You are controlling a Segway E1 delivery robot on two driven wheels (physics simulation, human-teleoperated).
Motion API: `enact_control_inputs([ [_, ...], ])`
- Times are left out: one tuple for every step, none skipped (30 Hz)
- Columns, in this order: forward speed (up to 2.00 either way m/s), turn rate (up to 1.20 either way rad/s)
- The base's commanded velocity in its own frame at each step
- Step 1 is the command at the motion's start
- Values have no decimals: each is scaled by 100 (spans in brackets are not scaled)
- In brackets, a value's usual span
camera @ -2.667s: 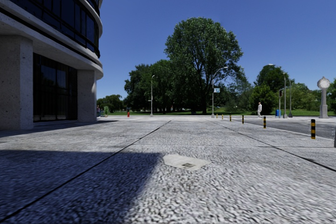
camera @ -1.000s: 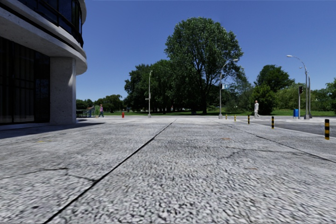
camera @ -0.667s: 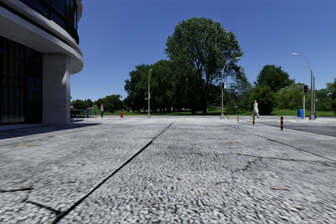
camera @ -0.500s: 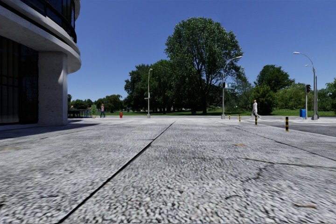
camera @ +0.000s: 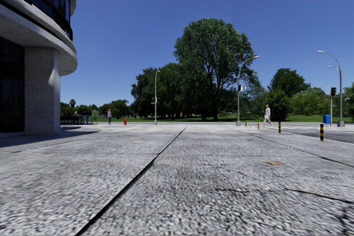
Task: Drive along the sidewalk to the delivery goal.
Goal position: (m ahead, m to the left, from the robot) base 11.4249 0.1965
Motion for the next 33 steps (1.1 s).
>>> enact_control_inputs([
  [199, 0],
  [199, 0],
  [199, 0],
  [199, 0],
  [199, 0],
  [199, 0],
  [199, 0],
  [199, 0],
  [199, 0],
  [199, 0],
  [199, 0],
  [199, 0],
  [199, 0],
  [199, 0],
  [199, 0],
  [199, 0],
  [199, 0],
  [199, 0],
  [199, 0],
  [199, 0],
  [199, 0],
  [199, 0],
  [199, 0],
  [199, 0],
  [199, 0],
  [199, 0],
  [199, 0],
  [199, 0],
  [199, 0],
  [199, 0],
  [199, 0],
  [199, 0],
  [199, 0],
])
